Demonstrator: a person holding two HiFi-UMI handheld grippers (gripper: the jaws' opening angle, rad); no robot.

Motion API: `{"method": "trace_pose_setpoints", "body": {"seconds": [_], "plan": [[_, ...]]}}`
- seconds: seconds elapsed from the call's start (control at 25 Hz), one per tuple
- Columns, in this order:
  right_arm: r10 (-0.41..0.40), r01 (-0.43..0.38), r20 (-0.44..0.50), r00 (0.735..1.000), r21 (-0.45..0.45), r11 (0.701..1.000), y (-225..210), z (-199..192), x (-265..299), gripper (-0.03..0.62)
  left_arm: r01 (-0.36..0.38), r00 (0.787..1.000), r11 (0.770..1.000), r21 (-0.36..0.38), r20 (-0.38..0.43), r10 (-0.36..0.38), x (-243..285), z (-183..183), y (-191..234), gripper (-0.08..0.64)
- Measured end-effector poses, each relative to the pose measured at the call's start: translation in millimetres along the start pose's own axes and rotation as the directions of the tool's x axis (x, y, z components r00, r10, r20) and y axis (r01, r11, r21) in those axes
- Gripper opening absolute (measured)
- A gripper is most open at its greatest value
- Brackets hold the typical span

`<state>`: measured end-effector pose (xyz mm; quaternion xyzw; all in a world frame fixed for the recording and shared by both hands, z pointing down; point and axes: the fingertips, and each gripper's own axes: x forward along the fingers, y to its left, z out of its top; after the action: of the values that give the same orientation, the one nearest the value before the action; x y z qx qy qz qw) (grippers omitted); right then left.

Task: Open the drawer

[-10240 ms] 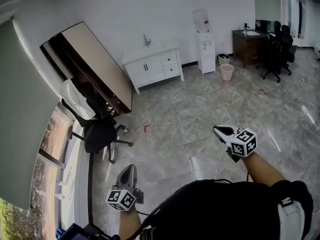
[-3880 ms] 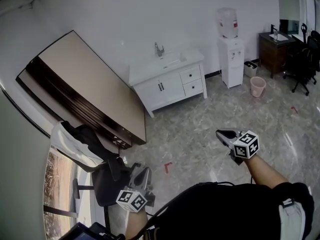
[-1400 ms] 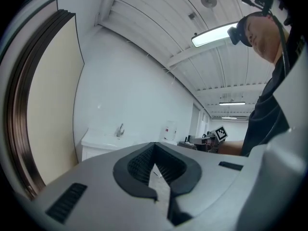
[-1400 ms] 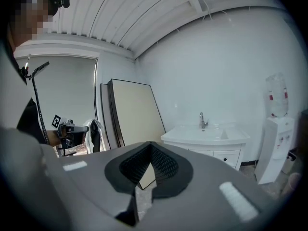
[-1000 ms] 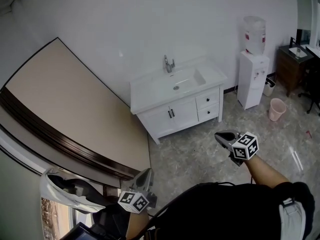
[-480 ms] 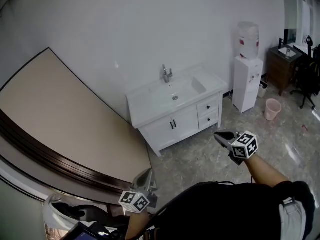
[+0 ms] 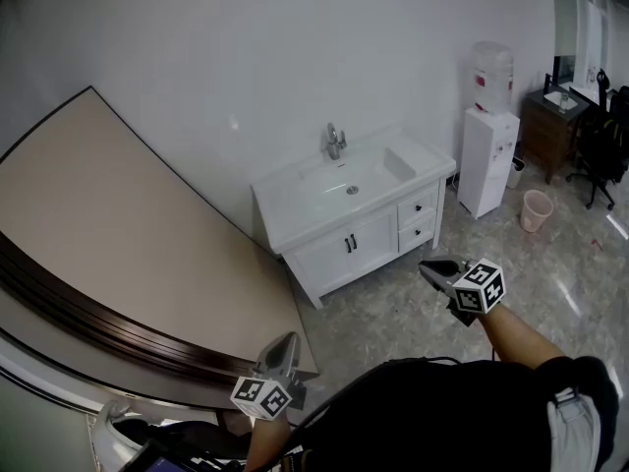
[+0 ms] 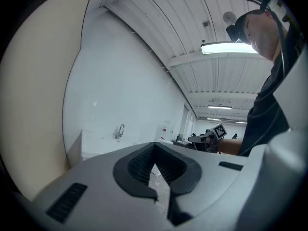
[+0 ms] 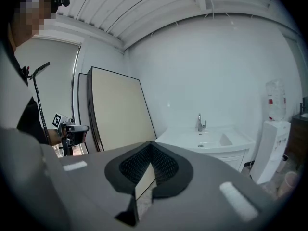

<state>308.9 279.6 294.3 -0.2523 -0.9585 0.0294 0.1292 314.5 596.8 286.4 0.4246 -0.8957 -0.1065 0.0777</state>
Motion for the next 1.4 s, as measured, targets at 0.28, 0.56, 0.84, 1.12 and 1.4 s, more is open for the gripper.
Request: {"method": "trace_pose_setpoints", "body": {"seconds": [0.28, 0.56, 0.84, 1.12, 1.4], "plan": [[0.035, -0.035, -0.007, 0.999, 0.012, 0.999, -10.6, 2.2, 37.9, -0.003, -0.043, 0.999, 0.999, -0.020, -0.007, 0.043, 5.3, -4.3, 27.0, -0.005], [0.125, -0.125, -0.009, 0.992, 0.009, 0.992, -64.2, 11.7, 77.6, -0.003, -0.136, 0.991, 0.991, -0.003, 0.007, 0.136, 51.5, 7.4, 35.2, -0.005], [0.203, -0.203, -0.002, 0.979, -0.008, 0.979, -150.7, 40.8, 98.0, -0.003, -0.196, 0.980, 0.981, -0.017, 0.036, 0.196, 139.5, 25.5, 21.3, -0.005], [0.208, -0.208, -0.005, 0.978, 0.008, 0.978, -240.3, 49.3, 107.1, -0.003, -0.191, 0.982, 0.982, -0.015, 0.016, 0.191, 232.2, 28.7, 10.7, -0.005], [0.175, -0.175, -0.004, 0.984, 0.031, 0.984, -299.9, 45.7, 117.8, -0.003, -0.152, 0.988, 0.988, -0.011, -0.017, 0.152, 297.7, 24.9, 17.5, -0.005]]}}
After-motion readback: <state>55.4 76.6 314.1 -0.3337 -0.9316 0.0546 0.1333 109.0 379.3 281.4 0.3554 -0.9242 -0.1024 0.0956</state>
